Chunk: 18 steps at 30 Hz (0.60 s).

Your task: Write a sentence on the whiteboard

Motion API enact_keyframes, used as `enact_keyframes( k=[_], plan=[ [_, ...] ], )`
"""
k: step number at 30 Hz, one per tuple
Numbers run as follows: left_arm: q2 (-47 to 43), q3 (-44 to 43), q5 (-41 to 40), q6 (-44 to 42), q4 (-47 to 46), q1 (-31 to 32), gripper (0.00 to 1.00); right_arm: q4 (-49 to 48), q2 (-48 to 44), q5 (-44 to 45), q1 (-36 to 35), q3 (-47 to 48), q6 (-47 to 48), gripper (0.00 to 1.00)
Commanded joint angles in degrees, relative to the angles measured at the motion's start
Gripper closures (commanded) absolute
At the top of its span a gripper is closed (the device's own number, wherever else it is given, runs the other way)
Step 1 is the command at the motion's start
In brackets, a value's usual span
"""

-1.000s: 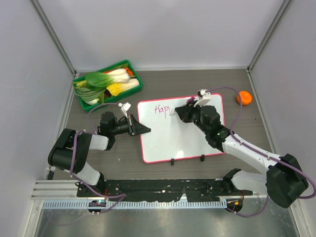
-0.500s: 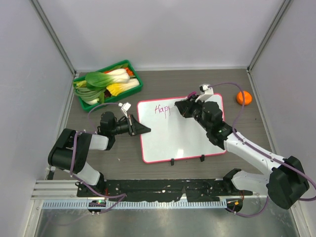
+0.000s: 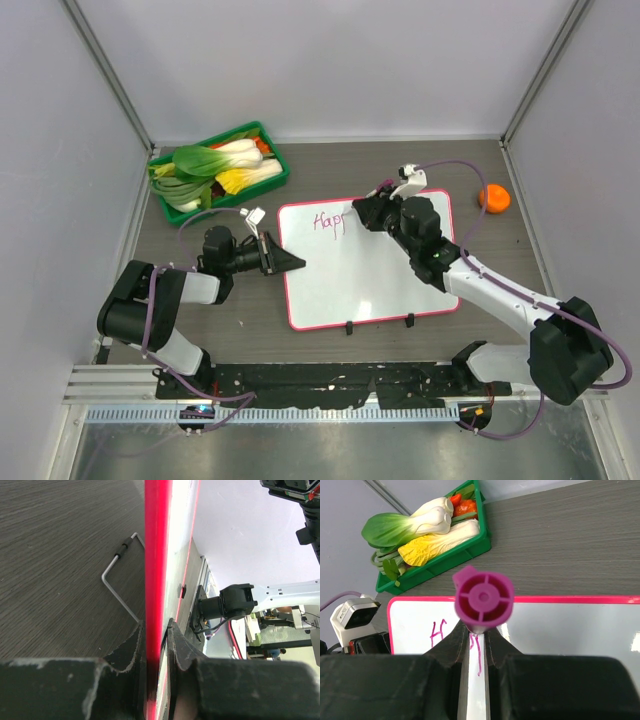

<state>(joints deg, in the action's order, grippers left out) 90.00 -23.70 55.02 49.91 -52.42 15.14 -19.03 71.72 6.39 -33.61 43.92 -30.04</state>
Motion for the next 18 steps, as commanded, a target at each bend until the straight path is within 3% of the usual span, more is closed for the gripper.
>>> enact_keyframes(
  k=[1, 18],
  plan=[
    [1.94, 0.59, -6.16, -7.46, 8.39, 1.39, 1.00, -2.42, -0.27, 1.78, 0.38, 1.17, 1.04, 0.99],
    [2.03, 0.59, -6.16, -7.46, 8.39, 1.30, 1.00, 0.13, -2.20, 4.33, 0.73, -0.77, 2.80, 0.99]
  ],
)
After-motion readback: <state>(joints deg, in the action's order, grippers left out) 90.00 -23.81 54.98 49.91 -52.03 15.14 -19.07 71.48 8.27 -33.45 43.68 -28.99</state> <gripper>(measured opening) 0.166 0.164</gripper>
